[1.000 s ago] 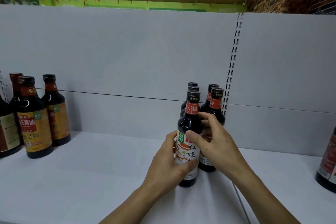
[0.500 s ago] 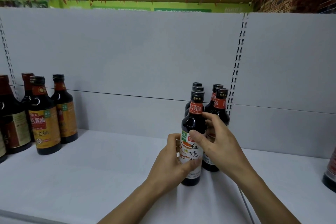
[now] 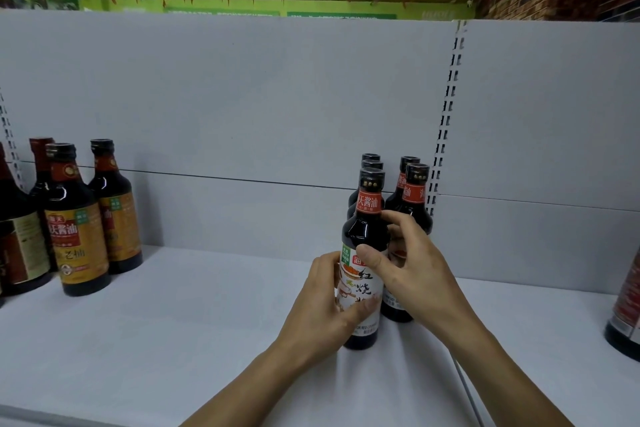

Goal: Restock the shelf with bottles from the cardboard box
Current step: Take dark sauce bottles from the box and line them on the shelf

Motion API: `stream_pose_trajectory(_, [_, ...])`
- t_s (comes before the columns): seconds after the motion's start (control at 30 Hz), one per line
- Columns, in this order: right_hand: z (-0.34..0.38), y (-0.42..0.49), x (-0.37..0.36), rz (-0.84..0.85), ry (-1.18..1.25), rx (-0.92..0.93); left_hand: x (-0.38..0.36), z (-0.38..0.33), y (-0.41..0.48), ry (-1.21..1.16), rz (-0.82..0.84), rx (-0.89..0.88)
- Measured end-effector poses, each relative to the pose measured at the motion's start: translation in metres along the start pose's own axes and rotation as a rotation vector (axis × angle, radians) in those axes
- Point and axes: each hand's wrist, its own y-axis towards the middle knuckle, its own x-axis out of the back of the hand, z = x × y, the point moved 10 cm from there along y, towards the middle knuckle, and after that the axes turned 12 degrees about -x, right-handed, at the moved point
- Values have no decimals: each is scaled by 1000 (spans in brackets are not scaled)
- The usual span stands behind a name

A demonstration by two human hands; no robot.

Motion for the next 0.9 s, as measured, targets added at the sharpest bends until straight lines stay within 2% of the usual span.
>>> stream_pose_trajectory(0.47, [3, -5, 3, -13, 16, 23, 7, 2, 1, 22, 18, 40])
stream_pose_trajectory(0.7, [20, -15, 14, -81, 56, 61, 34, -17, 2, 90, -48, 42])
stream_pose_trajectory(0.9, [52, -34, 28, -204, 20, 167, 52, -48, -2, 100, -102, -19])
